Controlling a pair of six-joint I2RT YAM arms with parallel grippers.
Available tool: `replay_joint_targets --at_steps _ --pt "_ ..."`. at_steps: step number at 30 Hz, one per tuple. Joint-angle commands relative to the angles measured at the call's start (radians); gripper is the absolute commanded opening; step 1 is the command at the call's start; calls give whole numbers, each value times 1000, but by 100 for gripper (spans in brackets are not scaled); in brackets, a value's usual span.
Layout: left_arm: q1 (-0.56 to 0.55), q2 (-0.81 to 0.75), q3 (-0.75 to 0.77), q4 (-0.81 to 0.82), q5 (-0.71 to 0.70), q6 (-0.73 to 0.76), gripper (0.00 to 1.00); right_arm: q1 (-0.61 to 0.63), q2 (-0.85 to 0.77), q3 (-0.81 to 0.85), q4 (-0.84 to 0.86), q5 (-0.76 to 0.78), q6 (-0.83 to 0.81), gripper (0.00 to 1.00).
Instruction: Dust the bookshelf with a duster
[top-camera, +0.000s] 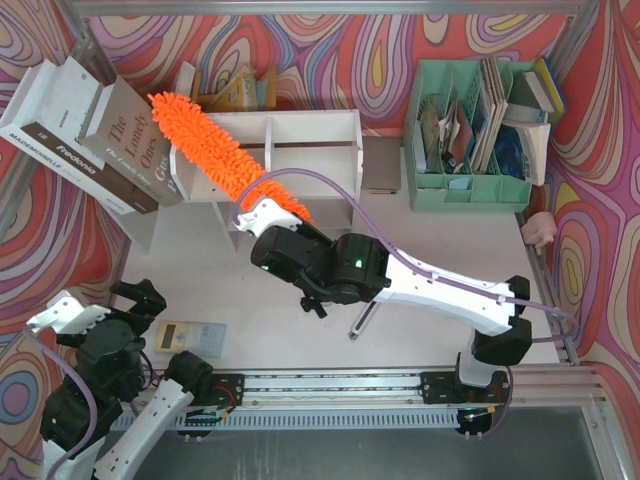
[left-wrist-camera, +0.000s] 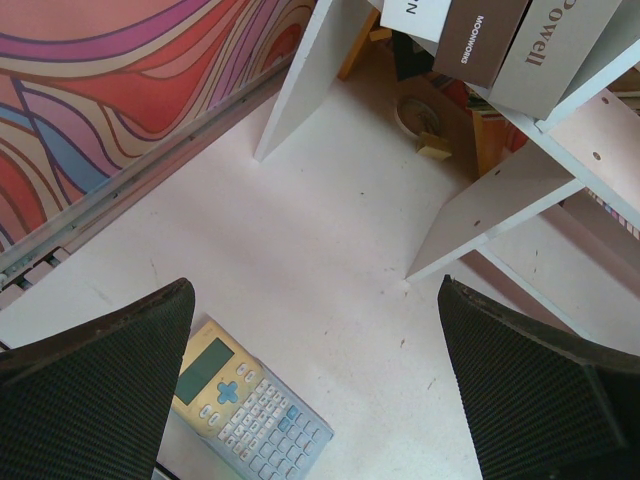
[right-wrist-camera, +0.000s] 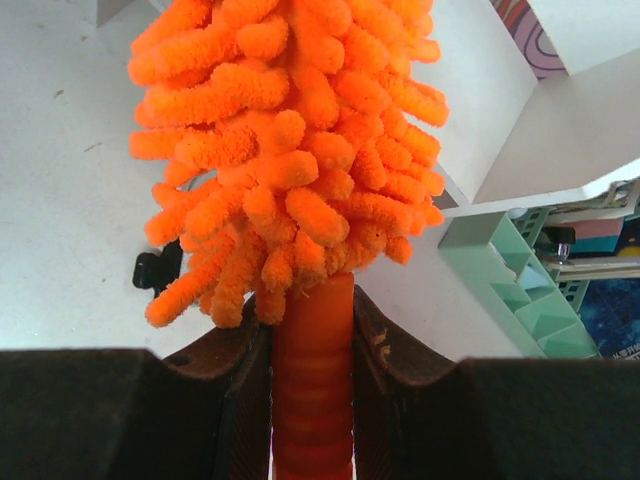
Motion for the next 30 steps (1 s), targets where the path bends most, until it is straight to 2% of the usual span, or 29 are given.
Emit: replay_joint_targets --at_steps 1,12,17,22,26,30 --pt "3 -4 -13 -2 -1 0 98 -30 -73 14 -38 71 42 0" --pt "3 -6 -13 -5 -3 -2 98 -96 -145 -8 -90 130 75 0" --pt "3 -6 -14 -4 -3 -3 98 -123 -192 -32 -103 204 118 0" --pt "3 -1 -13 -3 -1 0 98 -124 -269 -44 8 261 84 0" --pt "3 -7 -13 -5 -3 -3 98 -122 -357 -98 149 195 -8 0" --pt "3 -6 -14 -3 -4 -3 98 -122 -399 -137 190 131 -26 0"
